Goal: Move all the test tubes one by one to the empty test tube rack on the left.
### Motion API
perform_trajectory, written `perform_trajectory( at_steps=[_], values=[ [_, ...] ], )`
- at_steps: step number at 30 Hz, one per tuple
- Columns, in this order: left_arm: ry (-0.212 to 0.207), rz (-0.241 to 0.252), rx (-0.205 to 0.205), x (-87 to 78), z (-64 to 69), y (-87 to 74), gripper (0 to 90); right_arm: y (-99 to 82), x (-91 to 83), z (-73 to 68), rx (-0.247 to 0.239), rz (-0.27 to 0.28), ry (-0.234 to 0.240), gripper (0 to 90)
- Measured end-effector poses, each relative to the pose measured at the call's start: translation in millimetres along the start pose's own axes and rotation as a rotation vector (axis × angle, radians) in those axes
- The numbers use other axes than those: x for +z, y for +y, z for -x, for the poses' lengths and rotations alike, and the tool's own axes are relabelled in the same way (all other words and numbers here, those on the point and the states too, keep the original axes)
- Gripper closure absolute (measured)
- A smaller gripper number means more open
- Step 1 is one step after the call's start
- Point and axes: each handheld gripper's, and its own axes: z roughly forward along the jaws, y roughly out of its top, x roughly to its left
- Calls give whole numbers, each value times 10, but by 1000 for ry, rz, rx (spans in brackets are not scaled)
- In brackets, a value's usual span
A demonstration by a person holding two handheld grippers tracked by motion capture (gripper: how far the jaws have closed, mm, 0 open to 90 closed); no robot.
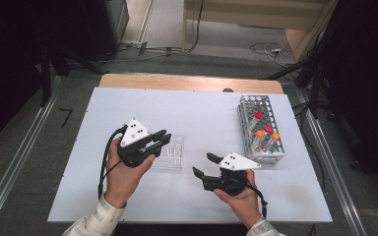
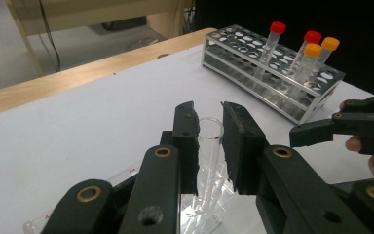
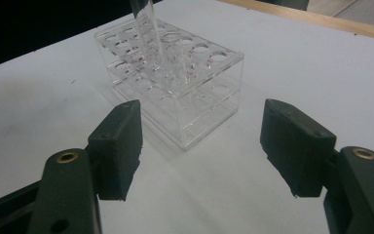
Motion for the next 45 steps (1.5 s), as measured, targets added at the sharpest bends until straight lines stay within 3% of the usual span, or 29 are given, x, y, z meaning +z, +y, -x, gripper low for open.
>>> perform_trajectory(
  at_steps=[12,24,33,45],
  values=[
    [26,-22,26,116,9,-91,775,-2,-3,4,2,1,1,307],
    [42,-106,36,283,23,-285,775,-13,-11,11,5,-2,1,307],
    [31,-137,13,308,5,-309,768,-17,-12,15,-2,-4,-3,306],
    [9,-119,-17,286,-16,-297,716,-19,-13,16,0,-2,-2,306]
  ],
)
